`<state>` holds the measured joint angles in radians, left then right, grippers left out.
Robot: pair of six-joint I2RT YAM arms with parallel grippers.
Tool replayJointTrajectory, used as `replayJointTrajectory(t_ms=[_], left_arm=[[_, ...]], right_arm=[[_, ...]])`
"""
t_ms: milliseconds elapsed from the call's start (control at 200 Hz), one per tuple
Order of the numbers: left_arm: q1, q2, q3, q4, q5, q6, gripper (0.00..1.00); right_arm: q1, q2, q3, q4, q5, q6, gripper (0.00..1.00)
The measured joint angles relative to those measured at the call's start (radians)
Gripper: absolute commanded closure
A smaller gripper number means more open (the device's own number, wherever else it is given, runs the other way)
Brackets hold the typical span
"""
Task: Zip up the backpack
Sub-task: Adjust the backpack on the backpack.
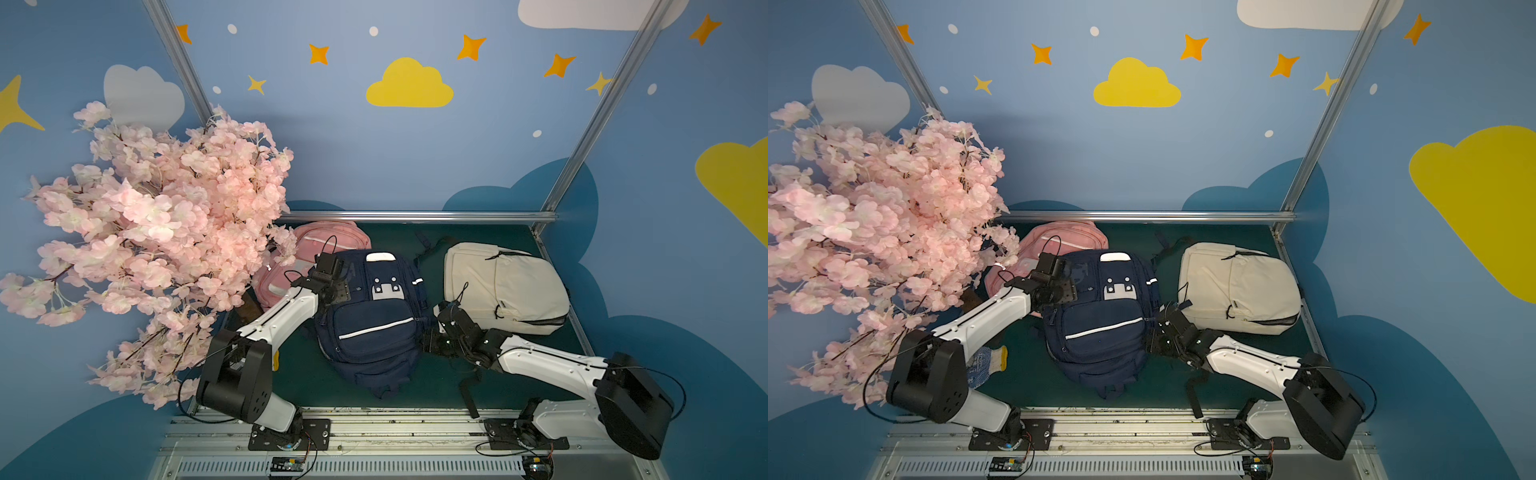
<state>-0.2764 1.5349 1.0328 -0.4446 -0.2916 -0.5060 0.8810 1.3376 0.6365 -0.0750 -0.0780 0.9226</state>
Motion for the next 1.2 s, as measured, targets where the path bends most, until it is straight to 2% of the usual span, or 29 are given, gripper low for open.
replayJointTrajectory(t_ms=[90,160,210,260,335,380,466,561,741,841,976,1081,1196], left_arm=[[0.021,0.052,0.017,0.004,0.007,-0.001,0.32],[0.027,0.097,0.035,0.006,0.018,-0.005,0.41],[0.028,0.119,0.054,0.006,0.027,-0.01,0.5],[0.028,0.135,0.077,0.001,0.035,-0.013,0.59],[0.032,0.142,0.089,-0.001,0.047,-0.016,0.71],[0.037,0.138,0.089,-0.001,0.053,-0.023,0.78],[0.041,0.124,0.084,0.0,0.068,-0.024,0.9],[0.041,0.083,0.075,0.0,0.087,-0.031,0.97],[0.02,-0.097,0.004,0.0,0.12,-0.056,0.97],[-0.003,-0.226,-0.044,-0.005,0.112,-0.079,0.97],[-0.042,-0.392,-0.107,-0.002,0.08,-0.122,0.97],[-0.092,-0.514,-0.172,0.008,0.051,-0.179,0.97],[-0.179,-0.633,-0.269,0.047,0.025,-0.273,0.97]], right_arm=[[0.0,0.071,0.004,0.049,-0.032,0.023,0.41],[0.0,0.137,0.028,0.056,-0.052,0.032,0.42],[0.0,0.172,0.045,0.055,-0.063,0.038,0.47],[0.0,0.192,0.055,0.058,-0.073,0.043,0.6],[-0.004,0.209,0.066,0.064,-0.083,0.048,0.87],[-0.009,0.212,0.068,0.067,-0.09,0.045,1.0],[-0.024,0.212,0.07,0.06,-0.096,0.049,1.0],[-0.041,0.207,0.087,0.023,-0.09,0.036,1.0],[-0.09,0.148,0.14,-0.107,-0.031,-0.047,1.0],[-0.11,0.096,0.202,-0.198,0.043,-0.089,1.0],[-0.134,0.006,0.265,-0.249,0.153,-0.214,1.0],[-0.184,-0.023,0.344,-0.288,0.191,-0.316,1.0],[-0.267,0.011,0.46,-0.309,0.172,-0.411,1.0]])
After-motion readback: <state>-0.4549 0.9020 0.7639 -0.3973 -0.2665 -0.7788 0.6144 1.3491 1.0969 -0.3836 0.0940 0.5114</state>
